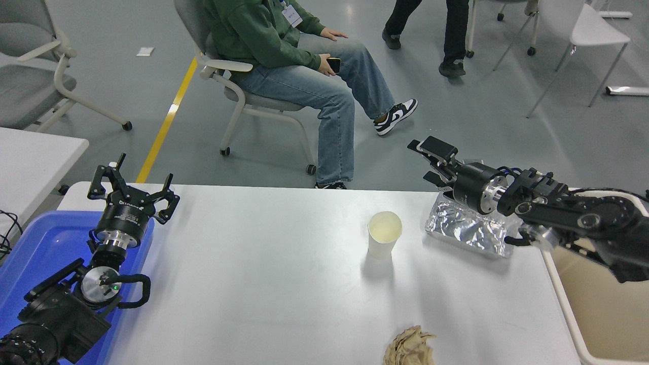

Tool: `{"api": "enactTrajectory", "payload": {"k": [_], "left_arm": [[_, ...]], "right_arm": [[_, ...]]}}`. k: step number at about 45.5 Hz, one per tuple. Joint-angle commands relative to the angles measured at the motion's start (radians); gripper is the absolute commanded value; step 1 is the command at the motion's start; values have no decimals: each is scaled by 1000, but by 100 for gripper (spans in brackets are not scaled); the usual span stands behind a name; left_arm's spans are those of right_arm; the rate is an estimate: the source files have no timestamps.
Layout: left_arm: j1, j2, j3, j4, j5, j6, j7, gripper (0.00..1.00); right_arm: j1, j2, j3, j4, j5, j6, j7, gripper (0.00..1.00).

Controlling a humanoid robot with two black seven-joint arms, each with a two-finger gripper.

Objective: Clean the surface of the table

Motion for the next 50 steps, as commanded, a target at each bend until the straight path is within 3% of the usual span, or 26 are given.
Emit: {"api": "enactTrajectory", "payload": {"k": [1, 23, 50], "left_arm": [[0, 0, 0, 0, 0, 0, 1, 100], [0, 0, 0, 0, 0, 0, 1, 100], [0, 0, 0, 0, 0, 0, 1, 100]], "right_arm": [[118, 97, -290, 18, -81, -9, -11, 100], [114, 385, -523, -120, -98, -33, -100, 100], [2, 462, -523, -350, -98, 63, -202, 100]]}}
